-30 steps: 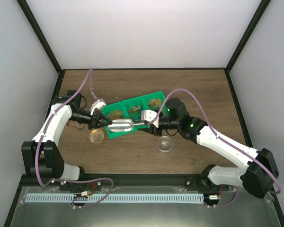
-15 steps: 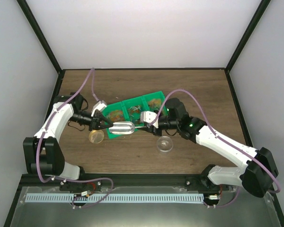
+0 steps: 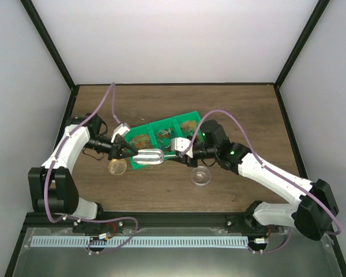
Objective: Pack the candies
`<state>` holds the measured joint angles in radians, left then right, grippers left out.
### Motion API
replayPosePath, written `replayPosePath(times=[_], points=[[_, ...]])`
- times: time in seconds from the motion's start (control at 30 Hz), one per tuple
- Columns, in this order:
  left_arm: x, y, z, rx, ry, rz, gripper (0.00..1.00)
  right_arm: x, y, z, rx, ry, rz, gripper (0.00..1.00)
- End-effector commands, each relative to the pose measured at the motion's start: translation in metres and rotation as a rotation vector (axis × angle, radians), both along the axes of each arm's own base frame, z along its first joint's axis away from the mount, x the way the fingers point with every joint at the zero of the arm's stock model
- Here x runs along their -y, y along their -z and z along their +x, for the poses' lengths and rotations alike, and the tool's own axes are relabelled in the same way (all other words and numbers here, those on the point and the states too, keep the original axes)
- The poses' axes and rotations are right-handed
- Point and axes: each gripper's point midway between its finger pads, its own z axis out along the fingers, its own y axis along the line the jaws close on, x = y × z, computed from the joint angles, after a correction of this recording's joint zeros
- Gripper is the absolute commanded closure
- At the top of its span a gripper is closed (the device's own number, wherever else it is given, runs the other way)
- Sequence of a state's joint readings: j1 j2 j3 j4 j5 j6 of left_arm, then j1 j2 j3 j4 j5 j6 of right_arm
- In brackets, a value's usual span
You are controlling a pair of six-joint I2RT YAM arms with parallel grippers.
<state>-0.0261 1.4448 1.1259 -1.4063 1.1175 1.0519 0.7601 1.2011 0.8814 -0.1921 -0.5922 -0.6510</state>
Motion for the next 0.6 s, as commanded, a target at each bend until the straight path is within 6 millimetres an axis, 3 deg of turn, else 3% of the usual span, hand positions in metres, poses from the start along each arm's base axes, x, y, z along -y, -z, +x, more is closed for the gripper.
replayPosePath(times=[0.0,0.13,0.47,0.57], points=[[0.0054,-0.0125,0.0022,0.05,0.017,-0.057,0.96,-0.0064,-0.0072,-0.003,0.005,-0.034,0.01,0.62],[0.0055,-0.0128,0.0022,0.054,0.018,-0.057,0.96,-0.0074,-0.0091,-0.0029,0.006,-0.039,0.017,0.67],[0.0057,-0.0094,-0.0001,0.049,0.024,-0.049,0.96,-0.0081,-0.0129,-0.0088,0.002,-0.066,0.031,0.68],[0.0059,-0.0095,-0.0002,0.049,0.025,-0.049,0.96,-0.008,-0.0111,-0.0072,0.0,-0.062,0.026,0.75]])
